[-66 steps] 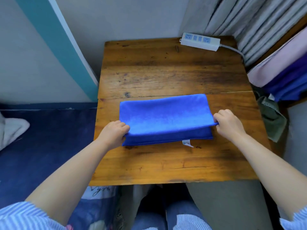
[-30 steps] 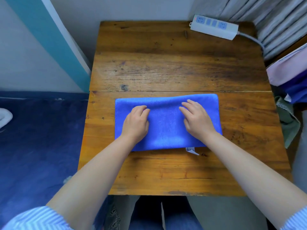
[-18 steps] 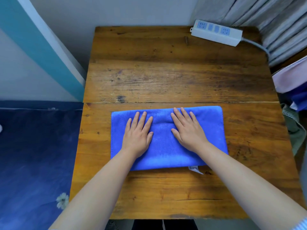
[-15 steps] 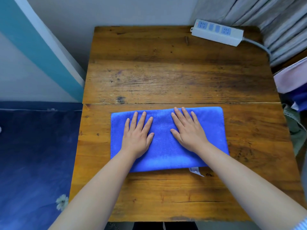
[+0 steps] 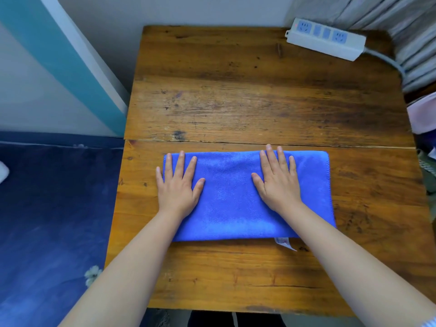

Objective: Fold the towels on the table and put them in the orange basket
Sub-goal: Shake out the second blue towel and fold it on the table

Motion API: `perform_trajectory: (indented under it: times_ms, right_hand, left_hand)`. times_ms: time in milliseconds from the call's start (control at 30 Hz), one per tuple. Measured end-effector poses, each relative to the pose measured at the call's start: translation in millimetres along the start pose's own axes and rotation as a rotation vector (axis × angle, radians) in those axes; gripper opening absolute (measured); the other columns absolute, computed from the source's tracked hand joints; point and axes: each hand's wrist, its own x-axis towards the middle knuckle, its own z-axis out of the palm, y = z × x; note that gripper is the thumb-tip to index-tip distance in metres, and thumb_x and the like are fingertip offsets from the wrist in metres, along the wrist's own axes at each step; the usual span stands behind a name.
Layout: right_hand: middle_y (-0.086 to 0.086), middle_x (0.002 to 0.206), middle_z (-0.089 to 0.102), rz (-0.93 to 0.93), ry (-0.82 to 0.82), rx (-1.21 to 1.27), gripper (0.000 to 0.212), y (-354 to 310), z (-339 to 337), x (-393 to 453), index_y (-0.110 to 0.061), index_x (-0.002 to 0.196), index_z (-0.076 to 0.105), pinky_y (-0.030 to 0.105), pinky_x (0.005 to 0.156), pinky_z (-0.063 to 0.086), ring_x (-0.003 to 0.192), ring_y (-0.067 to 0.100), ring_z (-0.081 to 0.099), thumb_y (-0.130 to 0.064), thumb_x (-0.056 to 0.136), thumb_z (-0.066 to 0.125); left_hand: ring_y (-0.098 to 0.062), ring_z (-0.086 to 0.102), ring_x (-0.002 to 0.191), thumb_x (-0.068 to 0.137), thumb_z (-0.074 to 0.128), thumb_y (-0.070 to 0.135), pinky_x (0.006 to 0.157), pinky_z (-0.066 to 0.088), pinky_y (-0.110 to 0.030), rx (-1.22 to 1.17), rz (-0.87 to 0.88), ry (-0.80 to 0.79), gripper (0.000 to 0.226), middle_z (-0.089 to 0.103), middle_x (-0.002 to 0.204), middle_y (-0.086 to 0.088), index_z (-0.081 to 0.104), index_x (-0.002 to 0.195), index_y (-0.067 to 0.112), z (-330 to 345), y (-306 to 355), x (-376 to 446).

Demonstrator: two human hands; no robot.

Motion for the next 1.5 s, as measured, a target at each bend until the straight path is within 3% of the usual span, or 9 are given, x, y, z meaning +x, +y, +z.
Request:
perform_trajectory:
  times_ms: [67, 200, 367, 533, 900, 1000, 1167, 1367, 1500]
  right_hand:
    - [0.002, 0.157, 0.001, -0.018, 0.026, 0.032, 0.062, -14.4, -1.8, 0.9, -0.015, 0.146, 0.009, 0.037, 0.111, -0.014, 0.144, 0.021, -0.004, -0.041, 0.095, 0.031]
    - [-0.001, 0.157, 0.000, -0.233, -0.002, 0.027, 0.059, -51.0, 1.1, 9.1, -0.017, 0.146, 0.008, 0.034, 0.109, -0.017, 0.144, 0.020, -0.005, -0.040, 0.096, 0.029]
    - [-0.004, 0.156, 0.000, -0.280, -0.042, -0.036, 0.058, -43.4, 7.6, 14.6, -0.020, 0.146, 0.006, 0.032, 0.110, -0.015, 0.144, 0.016, -0.004, -0.041, 0.097, 0.027]
    - [-0.002, 0.156, 0.007, -0.083, -0.010, -0.009, 0.058, 11.1, -1.7, 12.2, -0.019, 0.146, 0.011, 0.031, 0.111, -0.009, 0.145, 0.018, 0.001, -0.038, 0.096, 0.032]
    - [0.004, 0.157, 0.001, 0.254, 0.015, 0.125, 0.054, 93.3, -11.8, -6.3, -0.014, 0.147, 0.007, 0.037, 0.116, -0.003, 0.144, 0.021, -0.004, -0.032, 0.098, 0.023]
    - [0.004, 0.157, -0.001, 0.320, 0.006, 0.147, 0.055, 98.6, -14.3, -14.8, -0.013, 0.146, 0.003, 0.037, 0.116, -0.003, 0.144, 0.021, -0.006, -0.032, 0.098, 0.021]
    - [0.006, 0.157, 0.001, 0.380, 0.028, 0.160, 0.058, 90.6, -12.3, -53.2, -0.009, 0.146, 0.006, 0.039, 0.116, -0.003, 0.144, 0.021, -0.005, -0.030, 0.097, 0.028]
    - [0.010, 0.152, 0.024, 0.507, 0.000, 0.168, 0.060, 59.4, 4.1, -104.4, -0.005, 0.142, 0.023, 0.047, 0.113, 0.010, 0.140, 0.025, 0.019, -0.032, 0.092, 0.044]
    - [0.009, 0.149, 0.028, 0.566, 0.005, 0.151, 0.058, 47.6, 11.9, -116.7, -0.006, 0.141, 0.026, 0.056, 0.111, 0.003, 0.137, 0.025, 0.023, -0.031, 0.092, 0.044]
  left_hand:
    - [-0.026, -0.006, 0.145, 0.094, 0.029, 0.051, 0.114, -0.001, -0.047, -0.011, 0.004, 0.016, 0.059, 0.004, 0.157, 0.000, 0.013, 0.146, 0.030, 0.6, -0.5, -0.7]
    - [-0.029, 0.000, 0.145, 0.082, 0.009, 0.058, 0.115, 0.002, -0.045, -0.032, 0.018, 0.044, 0.071, 0.009, 0.156, -0.003, 0.019, 0.145, 0.027, -2.2, 0.9, -2.6]
    - [-0.028, 0.000, 0.145, 0.086, 0.023, 0.052, 0.115, 0.000, -0.044, -0.037, 0.017, 0.052, 0.064, 0.010, 0.156, -0.004, 0.020, 0.145, 0.027, -1.1, -0.1, -1.4]
    - [-0.026, -0.003, 0.145, 0.094, 0.035, 0.046, 0.115, -0.004, -0.041, -0.036, 0.015, 0.046, 0.058, 0.007, 0.157, -0.002, 0.017, 0.146, 0.028, 0.7, -1.4, -0.5]
    - [-0.027, 0.000, 0.145, 0.086, 0.020, 0.052, 0.116, 0.001, -0.043, -0.044, 0.017, 0.051, 0.065, 0.010, 0.156, -0.003, 0.020, 0.145, 0.027, -1.5, -0.4, -1.3]
    - [-0.027, -0.003, 0.145, 0.094, 0.031, 0.048, 0.115, 0.000, -0.044, -0.024, 0.015, 0.041, 0.058, 0.007, 0.157, -0.003, 0.017, 0.146, 0.027, -0.8, -1.7, -1.2]
    - [-0.025, -0.007, 0.145, 0.095, 0.030, 0.043, 0.115, -0.006, -0.045, 0.040, 0.008, 0.029, 0.058, 0.000, 0.157, -0.005, 0.010, 0.147, 0.024, -9.1, 9.1, -4.8]
    - [-0.030, 0.005, 0.144, 0.093, 0.043, 0.039, 0.116, 0.002, -0.047, -0.049, 0.250, 0.056, 0.062, 0.014, 0.155, -0.010, 0.023, 0.145, 0.012, -2.5, 44.7, -51.3]
    - [-0.026, -0.004, 0.145, 0.092, 0.036, 0.048, 0.115, -0.005, -0.043, 0.022, 0.268, -0.057, 0.066, 0.005, 0.157, -0.004, 0.014, 0.147, 0.019, 20.9, 51.0, -73.0]
